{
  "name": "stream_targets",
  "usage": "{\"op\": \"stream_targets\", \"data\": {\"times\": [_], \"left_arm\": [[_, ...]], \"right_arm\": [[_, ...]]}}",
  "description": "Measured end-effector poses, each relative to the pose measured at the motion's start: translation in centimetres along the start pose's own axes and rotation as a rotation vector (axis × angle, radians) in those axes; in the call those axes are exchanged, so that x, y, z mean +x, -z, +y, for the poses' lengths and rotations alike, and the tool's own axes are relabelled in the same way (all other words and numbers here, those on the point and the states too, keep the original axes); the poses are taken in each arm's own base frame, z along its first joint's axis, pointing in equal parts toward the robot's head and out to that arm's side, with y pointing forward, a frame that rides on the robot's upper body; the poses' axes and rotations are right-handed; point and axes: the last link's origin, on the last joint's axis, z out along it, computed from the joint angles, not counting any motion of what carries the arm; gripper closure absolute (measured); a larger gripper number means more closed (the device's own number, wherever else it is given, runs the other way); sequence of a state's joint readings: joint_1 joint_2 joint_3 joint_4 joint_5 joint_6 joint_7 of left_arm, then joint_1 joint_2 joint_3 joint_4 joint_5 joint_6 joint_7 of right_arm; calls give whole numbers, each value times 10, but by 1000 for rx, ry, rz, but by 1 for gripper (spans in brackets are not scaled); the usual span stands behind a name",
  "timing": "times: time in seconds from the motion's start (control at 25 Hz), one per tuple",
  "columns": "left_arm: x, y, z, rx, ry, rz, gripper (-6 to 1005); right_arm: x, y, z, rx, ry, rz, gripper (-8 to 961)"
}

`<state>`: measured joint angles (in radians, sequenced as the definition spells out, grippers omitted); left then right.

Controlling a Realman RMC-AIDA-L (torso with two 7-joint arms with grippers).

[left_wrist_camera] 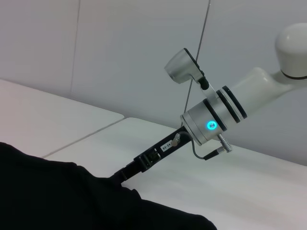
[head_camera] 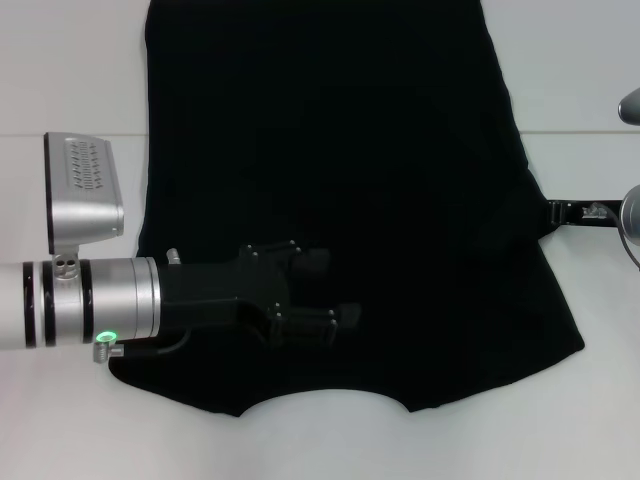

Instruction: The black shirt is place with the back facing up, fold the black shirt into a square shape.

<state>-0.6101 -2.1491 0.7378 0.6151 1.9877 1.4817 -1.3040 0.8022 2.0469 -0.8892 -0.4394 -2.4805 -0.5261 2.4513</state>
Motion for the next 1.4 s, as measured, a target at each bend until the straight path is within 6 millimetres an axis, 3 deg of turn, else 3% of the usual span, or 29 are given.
{"op": "stream_targets", "data": {"times": [0.2, 0.52, 0.96, 1.2, 1.4], "left_arm": [[0, 0, 0, 1, -1, -3, 126], [0, 0, 0, 3, 0, 2, 126], [0, 0, 0, 4, 1, 4, 127], [0, 1, 0, 4, -1, 5, 127], [0, 1, 0, 4, -2, 4, 127]], "right_arm": [[-1, 0, 2, -5, 9, -4, 791], [-3, 0, 2, -6, 19, -9, 954], [-4, 1, -4, 16, -1, -24, 882], [-2, 0, -4, 22, 3, -27, 660], [1, -1, -5, 28, 5, -24, 565]]}}
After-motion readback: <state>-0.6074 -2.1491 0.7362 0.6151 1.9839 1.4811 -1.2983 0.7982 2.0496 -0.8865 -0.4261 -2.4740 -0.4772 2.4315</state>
